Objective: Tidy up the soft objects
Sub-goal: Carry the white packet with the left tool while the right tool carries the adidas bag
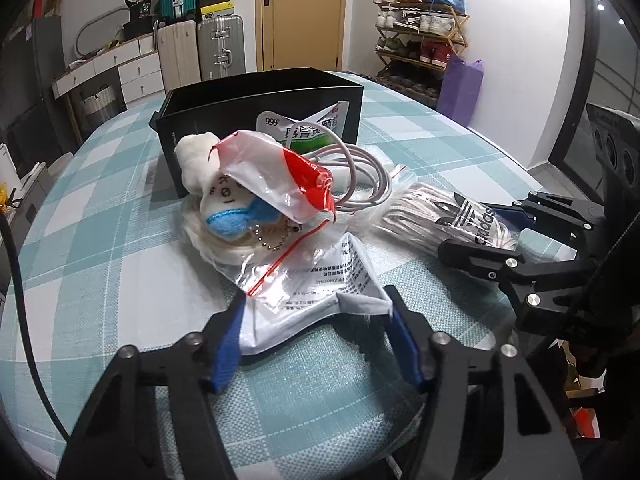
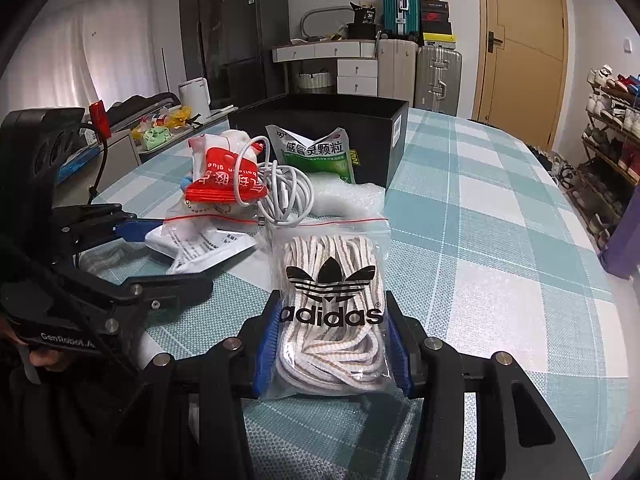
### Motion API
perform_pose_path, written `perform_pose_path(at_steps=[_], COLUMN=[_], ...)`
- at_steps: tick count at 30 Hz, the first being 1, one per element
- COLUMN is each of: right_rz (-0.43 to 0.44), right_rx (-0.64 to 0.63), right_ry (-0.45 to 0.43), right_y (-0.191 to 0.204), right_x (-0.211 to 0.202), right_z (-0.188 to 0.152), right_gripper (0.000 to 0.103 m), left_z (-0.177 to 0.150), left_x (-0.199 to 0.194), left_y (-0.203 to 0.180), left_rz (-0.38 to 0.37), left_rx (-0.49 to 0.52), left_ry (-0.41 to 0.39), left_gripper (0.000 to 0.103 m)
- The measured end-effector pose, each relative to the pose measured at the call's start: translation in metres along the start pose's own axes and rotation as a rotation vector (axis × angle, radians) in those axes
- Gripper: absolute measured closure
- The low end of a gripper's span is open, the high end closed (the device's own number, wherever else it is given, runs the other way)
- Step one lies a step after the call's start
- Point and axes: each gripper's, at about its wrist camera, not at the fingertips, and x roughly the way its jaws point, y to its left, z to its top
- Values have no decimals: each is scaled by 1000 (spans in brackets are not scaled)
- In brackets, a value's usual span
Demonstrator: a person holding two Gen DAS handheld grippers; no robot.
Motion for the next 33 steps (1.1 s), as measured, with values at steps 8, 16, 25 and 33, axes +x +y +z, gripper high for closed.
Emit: perform_pose_path(at_steps=[8,16,25,33], right_rz=[5,12,-6,0], right_rx=[-1,8,31,53], right_ry=[-9,-30,-71,-125], right_y=[0,1,-1,-3], right_x=[-3,-14,-34,-50], right_z=[-3,-8,-14,-5], right_gripper=[57,58,58,58], left_z=[-3,-6,-2,4], left_x=[-7,-17,-38,-57], left_y=[5,-6,-10,-9], left_rz=[-18,-49,-63,-31], left_rx=[-11,32,66,78], left_ry=[-7,-19,-84,-156], left_gripper=[57,59,59,59])
